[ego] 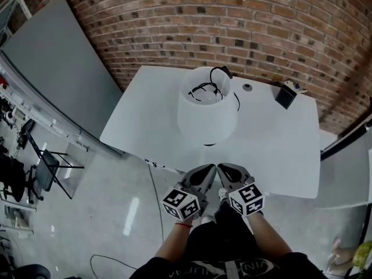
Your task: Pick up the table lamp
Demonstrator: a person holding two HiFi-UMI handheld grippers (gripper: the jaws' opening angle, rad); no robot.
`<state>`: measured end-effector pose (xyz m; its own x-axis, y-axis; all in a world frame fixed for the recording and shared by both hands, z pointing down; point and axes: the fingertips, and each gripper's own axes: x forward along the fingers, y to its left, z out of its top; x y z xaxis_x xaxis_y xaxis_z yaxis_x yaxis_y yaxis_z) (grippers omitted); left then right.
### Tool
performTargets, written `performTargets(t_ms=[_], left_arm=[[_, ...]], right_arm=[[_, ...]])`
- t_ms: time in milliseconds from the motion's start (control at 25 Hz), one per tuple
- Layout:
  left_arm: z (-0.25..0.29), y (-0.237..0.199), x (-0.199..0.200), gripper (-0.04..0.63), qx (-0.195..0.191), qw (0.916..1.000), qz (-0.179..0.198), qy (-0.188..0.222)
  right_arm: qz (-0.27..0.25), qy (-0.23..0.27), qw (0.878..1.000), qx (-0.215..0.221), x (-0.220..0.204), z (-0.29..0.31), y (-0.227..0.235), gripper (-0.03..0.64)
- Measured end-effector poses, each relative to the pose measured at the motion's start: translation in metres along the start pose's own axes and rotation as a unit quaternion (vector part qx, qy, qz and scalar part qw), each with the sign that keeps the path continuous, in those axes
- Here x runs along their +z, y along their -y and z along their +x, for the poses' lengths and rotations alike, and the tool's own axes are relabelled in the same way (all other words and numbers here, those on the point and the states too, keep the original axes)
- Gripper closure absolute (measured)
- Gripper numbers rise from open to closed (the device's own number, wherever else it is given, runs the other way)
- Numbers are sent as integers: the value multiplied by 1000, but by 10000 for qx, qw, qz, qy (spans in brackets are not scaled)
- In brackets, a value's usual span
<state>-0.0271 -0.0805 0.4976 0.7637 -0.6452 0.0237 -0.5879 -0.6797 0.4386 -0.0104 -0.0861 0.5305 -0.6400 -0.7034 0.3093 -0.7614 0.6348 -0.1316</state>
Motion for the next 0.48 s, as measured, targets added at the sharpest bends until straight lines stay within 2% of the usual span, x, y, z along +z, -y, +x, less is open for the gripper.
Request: performTargets(t_ms=[120, 360, 480], left_arm=[[5, -8, 3, 588, -110, 9998, -88, 117], [25, -17, 9, 585, -732, 9952, -333, 551], [34, -14, 13, 555, -1100, 9903, -572, 630]], right_arm=[[-43, 16, 10000, 67, -1, 14, 6, 614], [-130, -23, 9998, 162, -14, 39, 24, 614], [-110, -100, 9997, 174, -22, 47, 33, 614]])
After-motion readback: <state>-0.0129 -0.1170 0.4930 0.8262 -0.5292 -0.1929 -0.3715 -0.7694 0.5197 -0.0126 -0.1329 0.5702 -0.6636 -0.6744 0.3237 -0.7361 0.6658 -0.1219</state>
